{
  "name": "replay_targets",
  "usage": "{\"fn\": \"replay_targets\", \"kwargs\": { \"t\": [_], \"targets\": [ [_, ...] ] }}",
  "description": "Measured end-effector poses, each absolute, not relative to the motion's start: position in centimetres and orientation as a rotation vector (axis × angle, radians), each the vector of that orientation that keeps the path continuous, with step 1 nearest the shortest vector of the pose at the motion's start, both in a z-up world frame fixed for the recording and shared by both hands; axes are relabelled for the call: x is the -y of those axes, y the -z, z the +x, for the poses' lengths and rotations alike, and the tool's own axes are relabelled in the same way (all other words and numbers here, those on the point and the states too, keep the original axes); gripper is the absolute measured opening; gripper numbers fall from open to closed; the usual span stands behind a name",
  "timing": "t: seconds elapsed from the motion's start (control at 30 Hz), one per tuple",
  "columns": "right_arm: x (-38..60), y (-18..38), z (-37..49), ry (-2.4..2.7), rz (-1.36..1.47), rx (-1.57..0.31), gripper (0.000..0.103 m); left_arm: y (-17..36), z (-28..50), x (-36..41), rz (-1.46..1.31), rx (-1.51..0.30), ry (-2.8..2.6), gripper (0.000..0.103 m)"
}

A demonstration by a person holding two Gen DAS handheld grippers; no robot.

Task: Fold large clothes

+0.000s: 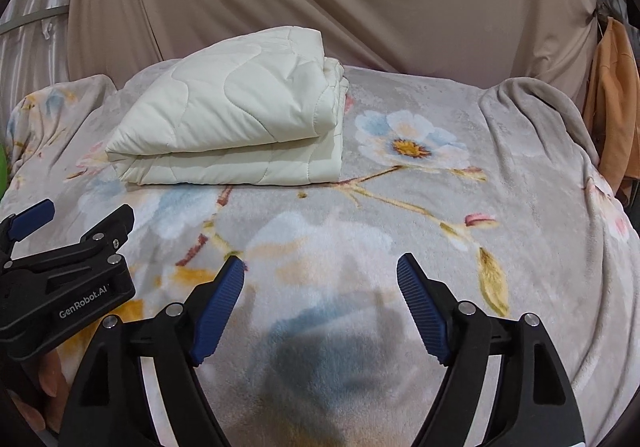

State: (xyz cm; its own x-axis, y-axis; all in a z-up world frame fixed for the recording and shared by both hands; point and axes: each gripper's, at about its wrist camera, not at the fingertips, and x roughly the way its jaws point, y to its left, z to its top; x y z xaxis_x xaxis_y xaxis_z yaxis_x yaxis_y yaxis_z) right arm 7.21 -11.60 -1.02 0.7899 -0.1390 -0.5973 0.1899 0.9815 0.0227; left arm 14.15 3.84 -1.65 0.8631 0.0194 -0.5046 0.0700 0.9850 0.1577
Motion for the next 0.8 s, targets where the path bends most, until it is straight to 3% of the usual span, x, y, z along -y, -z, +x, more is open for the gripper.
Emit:
{"fn": "replay_targets", "kwargs": {
  "t": [0.8],
  "targets": [
    [11.57, 1.61, 7.49, 0.181, 0.089, -0.656, 0.078, 2.26, 14.35, -3.0, 0.232, -0.535, 0.019, 0.098]
  ]
}}
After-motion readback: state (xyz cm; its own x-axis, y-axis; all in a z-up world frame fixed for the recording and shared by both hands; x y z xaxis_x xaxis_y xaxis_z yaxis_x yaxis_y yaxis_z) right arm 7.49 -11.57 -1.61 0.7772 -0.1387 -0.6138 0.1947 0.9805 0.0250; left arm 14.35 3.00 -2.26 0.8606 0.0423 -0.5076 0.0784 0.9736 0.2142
